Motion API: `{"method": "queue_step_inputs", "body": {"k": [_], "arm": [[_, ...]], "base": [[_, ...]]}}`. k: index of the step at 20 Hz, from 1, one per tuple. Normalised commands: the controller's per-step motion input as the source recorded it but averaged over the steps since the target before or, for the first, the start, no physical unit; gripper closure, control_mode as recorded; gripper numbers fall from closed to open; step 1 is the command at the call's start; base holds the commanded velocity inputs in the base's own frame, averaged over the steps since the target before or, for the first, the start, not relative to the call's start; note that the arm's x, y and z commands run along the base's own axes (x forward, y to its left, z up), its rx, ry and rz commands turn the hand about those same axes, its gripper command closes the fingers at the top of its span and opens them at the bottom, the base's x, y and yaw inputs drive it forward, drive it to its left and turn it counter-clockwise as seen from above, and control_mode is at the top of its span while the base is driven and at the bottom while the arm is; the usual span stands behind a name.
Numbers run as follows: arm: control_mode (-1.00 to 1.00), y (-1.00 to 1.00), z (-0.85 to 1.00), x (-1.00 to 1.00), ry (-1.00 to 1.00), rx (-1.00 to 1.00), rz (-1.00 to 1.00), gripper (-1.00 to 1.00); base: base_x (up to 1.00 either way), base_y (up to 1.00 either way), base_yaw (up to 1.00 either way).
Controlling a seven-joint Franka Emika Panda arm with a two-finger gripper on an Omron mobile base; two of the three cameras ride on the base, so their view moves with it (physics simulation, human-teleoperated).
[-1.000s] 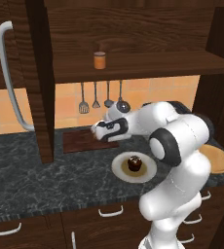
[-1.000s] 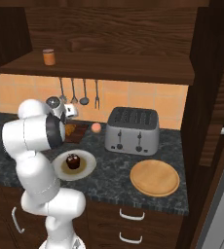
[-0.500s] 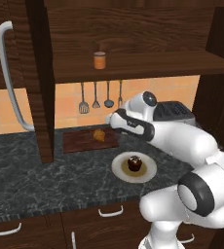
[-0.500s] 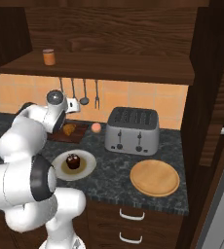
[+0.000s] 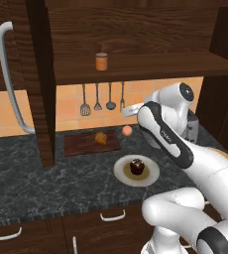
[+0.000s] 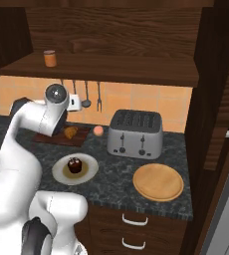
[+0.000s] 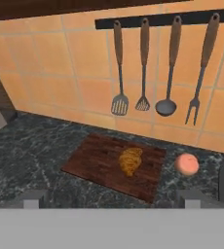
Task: From the different types of pastries on the counter, select a croissant and place it on the cutting board. Then retrieve a jar of jam from the cabinet and place it alongside the croissant on the cutting board.
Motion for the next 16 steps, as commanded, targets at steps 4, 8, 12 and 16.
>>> {"method": "queue_step_inputs", "body": {"k": [4,8,12,16], "arm": [[-1.0,-0.23,0.96,-0.78,-0.05,0.08,0.0,-1.0],[-1.0,-0.19,1.0,-0.75,-0.12,0.04,0.0,-1.0],[-1.0,-0.13,1.0,-0.68,-0.12,0.03,0.0,-1.0],[-1.0,0.0,1.0,-0.23,-0.02,0.0,0.1,-1.0]], "base": [[0.0,0.0,0.0],[0.0,0.0,0.0],[0.0,0.0,0.0],[0.0,0.0,0.0]]}}
